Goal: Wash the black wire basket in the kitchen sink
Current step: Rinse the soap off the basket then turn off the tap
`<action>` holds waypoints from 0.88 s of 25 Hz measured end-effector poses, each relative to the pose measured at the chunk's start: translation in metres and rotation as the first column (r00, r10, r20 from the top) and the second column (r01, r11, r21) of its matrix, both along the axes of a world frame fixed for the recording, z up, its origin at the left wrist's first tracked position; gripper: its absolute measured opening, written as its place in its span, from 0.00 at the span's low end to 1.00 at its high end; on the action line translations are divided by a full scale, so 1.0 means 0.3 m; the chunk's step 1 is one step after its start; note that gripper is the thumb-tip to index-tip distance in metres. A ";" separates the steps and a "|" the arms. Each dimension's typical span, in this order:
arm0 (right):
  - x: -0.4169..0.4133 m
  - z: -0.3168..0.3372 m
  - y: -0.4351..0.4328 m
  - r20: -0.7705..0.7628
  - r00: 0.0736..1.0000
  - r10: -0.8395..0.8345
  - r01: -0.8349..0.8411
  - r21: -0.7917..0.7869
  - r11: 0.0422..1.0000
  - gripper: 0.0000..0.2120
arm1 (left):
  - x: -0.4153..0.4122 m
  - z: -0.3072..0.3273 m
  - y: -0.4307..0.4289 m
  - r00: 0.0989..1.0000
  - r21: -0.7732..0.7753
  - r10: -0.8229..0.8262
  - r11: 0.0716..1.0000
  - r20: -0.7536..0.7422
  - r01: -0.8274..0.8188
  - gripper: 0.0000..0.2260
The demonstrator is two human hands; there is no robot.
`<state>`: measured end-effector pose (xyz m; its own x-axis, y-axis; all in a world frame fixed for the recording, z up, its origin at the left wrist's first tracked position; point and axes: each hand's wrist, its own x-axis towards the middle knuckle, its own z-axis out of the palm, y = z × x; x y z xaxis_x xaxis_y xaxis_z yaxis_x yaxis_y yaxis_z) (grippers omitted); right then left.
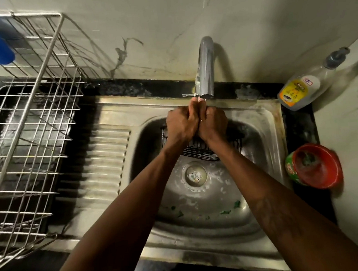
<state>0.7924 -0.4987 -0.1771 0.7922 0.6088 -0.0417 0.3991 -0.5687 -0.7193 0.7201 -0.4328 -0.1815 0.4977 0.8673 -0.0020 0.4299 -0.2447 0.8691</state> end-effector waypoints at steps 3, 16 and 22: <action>-0.064 -0.048 -0.019 0.240 0.964 0.118 -0.145 0.097 0.985 0.21 | 0.004 0.002 0.027 0.987 -0.166 0.128 0.980 0.096 -0.111 0.27; -0.096 -0.106 0.047 0.361 0.928 0.088 -0.067 -0.071 0.995 0.18 | 0.032 0.035 0.077 0.984 -0.225 0.178 0.958 -0.011 -0.176 0.26; 0.106 -0.200 -0.187 0.096 0.983 0.159 -0.130 -0.259 0.957 0.36 | -0.114 -0.007 0.074 0.973 -0.316 0.221 0.920 -0.072 -0.233 0.23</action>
<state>0.8242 -0.5547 -0.2371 0.7052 0.6985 -0.1221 0.5614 -0.6552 -0.5056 0.6860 -0.4105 -0.1835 0.2822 0.9072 -0.3119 0.4722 0.1517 0.8683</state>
